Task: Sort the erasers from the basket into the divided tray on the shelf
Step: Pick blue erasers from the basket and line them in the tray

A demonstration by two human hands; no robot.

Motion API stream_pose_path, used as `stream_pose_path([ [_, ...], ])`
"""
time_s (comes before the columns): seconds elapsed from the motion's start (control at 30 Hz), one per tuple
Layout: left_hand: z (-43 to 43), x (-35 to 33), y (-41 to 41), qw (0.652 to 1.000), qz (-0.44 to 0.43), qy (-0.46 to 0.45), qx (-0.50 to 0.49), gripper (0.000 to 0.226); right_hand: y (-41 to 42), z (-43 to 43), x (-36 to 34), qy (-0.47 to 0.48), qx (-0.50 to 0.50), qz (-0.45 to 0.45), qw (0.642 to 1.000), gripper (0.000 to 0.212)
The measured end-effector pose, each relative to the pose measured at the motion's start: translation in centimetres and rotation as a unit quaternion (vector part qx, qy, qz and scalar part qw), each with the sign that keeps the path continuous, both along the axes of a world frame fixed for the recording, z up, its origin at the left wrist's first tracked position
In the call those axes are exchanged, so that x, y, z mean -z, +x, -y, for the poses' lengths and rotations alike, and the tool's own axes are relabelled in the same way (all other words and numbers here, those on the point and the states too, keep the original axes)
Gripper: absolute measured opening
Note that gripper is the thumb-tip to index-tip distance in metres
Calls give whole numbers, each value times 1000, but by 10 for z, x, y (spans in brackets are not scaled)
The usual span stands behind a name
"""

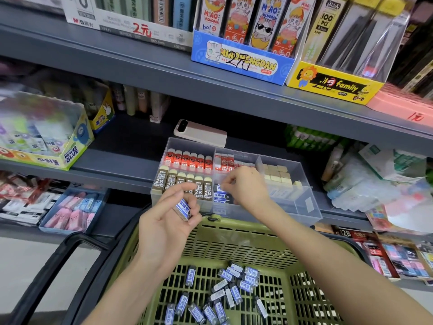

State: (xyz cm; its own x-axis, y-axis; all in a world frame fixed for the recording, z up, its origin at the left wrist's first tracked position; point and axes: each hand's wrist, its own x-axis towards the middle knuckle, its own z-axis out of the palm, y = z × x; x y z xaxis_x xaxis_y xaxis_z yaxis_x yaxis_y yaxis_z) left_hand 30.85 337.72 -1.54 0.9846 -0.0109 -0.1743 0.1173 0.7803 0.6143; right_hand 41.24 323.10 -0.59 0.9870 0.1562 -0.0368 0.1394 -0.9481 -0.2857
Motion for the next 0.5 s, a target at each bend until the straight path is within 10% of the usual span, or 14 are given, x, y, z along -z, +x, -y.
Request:
stream_pose_path([
  [0.5, 3, 1, -1, 1000, 1, 6, -10, 26, -8, 34, -19, -49, -85, 20, 995, 25],
])
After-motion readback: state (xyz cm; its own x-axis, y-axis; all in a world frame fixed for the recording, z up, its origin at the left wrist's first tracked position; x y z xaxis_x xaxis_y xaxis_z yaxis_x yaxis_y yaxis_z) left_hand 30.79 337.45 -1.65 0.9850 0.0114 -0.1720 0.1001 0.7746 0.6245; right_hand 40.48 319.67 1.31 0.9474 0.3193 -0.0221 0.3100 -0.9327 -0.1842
